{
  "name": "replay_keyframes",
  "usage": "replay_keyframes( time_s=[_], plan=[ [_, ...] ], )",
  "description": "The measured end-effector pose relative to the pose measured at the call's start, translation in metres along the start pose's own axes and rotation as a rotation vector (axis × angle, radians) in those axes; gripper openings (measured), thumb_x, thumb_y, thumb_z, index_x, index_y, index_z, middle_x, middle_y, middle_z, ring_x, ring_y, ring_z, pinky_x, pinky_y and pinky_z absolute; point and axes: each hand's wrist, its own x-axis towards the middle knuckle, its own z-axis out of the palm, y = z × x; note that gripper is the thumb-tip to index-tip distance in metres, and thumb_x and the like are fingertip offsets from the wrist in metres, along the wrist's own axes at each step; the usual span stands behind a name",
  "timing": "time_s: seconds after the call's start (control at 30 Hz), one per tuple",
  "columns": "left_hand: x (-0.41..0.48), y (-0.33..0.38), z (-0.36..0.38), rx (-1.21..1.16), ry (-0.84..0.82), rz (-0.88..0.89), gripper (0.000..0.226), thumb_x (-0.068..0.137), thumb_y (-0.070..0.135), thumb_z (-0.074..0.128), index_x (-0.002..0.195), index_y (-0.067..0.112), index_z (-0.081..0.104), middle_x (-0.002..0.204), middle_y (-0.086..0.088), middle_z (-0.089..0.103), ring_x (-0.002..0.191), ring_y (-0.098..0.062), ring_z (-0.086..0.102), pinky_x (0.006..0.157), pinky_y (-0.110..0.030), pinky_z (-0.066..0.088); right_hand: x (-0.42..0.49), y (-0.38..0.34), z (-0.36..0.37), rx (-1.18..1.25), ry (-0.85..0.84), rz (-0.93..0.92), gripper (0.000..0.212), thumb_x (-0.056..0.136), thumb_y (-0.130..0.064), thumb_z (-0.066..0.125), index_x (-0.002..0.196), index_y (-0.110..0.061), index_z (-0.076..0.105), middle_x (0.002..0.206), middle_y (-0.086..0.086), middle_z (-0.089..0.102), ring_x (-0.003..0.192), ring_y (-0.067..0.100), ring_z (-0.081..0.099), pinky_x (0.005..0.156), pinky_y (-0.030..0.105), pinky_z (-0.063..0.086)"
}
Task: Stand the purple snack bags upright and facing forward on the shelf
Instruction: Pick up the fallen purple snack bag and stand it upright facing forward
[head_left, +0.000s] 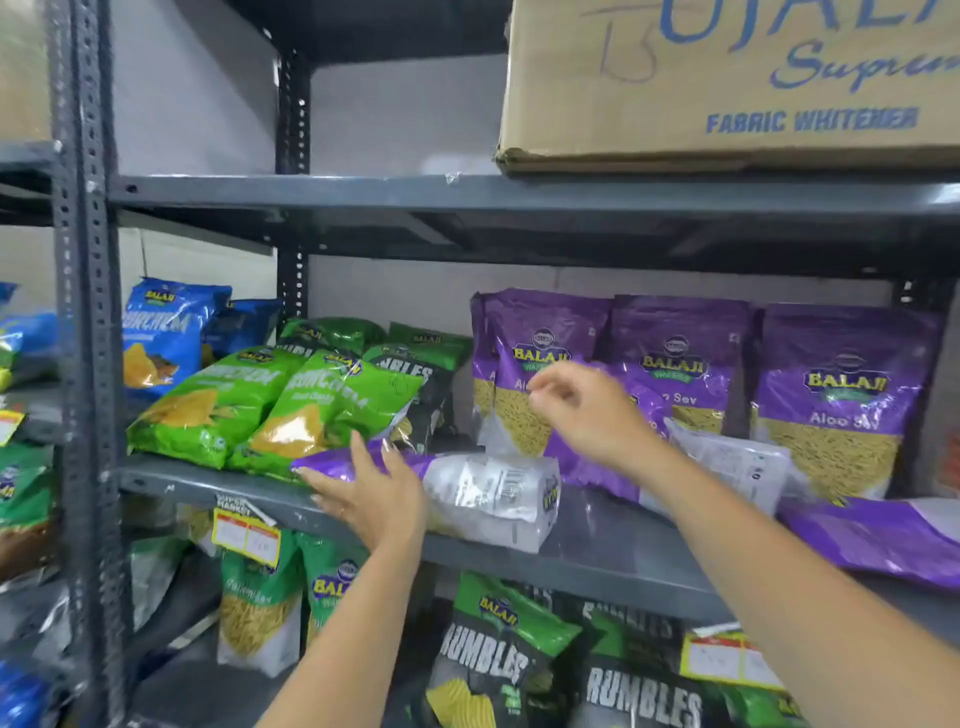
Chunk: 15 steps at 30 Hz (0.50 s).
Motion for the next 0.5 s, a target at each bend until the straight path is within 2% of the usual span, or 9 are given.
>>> replay_keyframes(
  time_s=[0.07,0.13,0.17,0.23,0.3,0.4,0.5],
  plan=[
    [0.002,-0.007,0.007,-0.064,-0.015,-0.01,0.049,0.099,0.033,0.046,0.147,0.024,0.041,0.161,-0.012,-0.026,0.148,-0.041,0.015,0.116,-0.046,0.024,0.009,0.012,0.021,-0.222,-0.237,0.113,0.032,0.092,-0.031,0.052,0.117,-0.015,0.065,0.119,0.008,0.068,0.108,0.022,0.062,0.093,0.032,0.046],
    [0.007,-0.014,0.015,-0.129,-0.017,0.043,0.051,0.098,0.021,0.05,0.147,0.024,0.039,0.159,-0.01,-0.031,0.145,-0.04,0.028,0.114,-0.045,0.034,0.018,0.032,0.043,-0.31,-0.463,0.258,0.047,0.094,-0.043,0.046,0.126,-0.012,0.06,0.132,0.01,0.061,0.121,0.026,0.056,0.098,0.031,0.042],
    [0.01,-0.014,0.019,-0.146,-0.009,0.075,0.055,0.096,0.013,0.051,0.148,0.024,0.037,0.158,-0.009,-0.033,0.144,-0.039,0.029,0.111,-0.046,0.037,0.024,0.041,0.051,-0.309,-0.541,0.301,0.054,0.094,-0.049,0.043,0.129,-0.011,0.058,0.137,0.009,0.057,0.127,0.027,0.052,0.103,0.032,0.039],
    [0.011,-0.011,0.024,-0.192,0.004,0.112,0.06,0.094,0.002,0.05,0.15,0.019,0.033,0.158,-0.007,-0.035,0.149,-0.033,0.02,0.11,-0.046,0.04,0.029,0.047,0.053,-0.249,-0.637,0.385,0.061,0.093,-0.056,0.039,0.136,-0.015,0.052,0.147,0.002,0.046,0.136,0.023,0.041,0.109,0.033,0.031],
    [0.009,-0.01,0.027,-0.233,0.018,0.166,0.061,0.093,-0.003,0.049,0.15,0.009,0.031,0.159,-0.007,-0.031,0.151,-0.019,0.006,0.113,-0.038,0.036,0.026,0.048,0.051,-0.163,-0.64,0.396,0.057,0.092,-0.055,0.042,0.137,-0.021,0.05,0.147,-0.005,0.043,0.13,0.012,0.041,0.104,0.026,0.031],
    [0.003,-0.01,0.031,-0.269,0.035,0.31,0.062,0.092,-0.006,0.049,0.15,0.0,0.026,0.162,-0.003,-0.02,0.142,0.005,-0.006,0.115,-0.015,0.018,0.018,0.055,0.051,-0.105,-0.531,0.35,0.048,0.091,-0.052,0.048,0.13,-0.026,0.056,0.134,-0.014,0.05,0.119,0.004,0.045,0.095,0.018,0.031],
    [0.007,-0.002,0.036,-0.35,0.026,0.445,0.066,0.09,-0.008,0.051,0.149,-0.004,0.024,0.162,0.001,-0.007,0.14,0.015,-0.005,0.118,-0.014,0.012,0.006,0.066,0.057,-0.05,-0.328,0.334,0.045,0.088,-0.048,0.056,0.127,-0.027,0.058,0.128,-0.011,0.06,0.117,0.005,0.054,0.093,0.014,0.035]
  ],
)
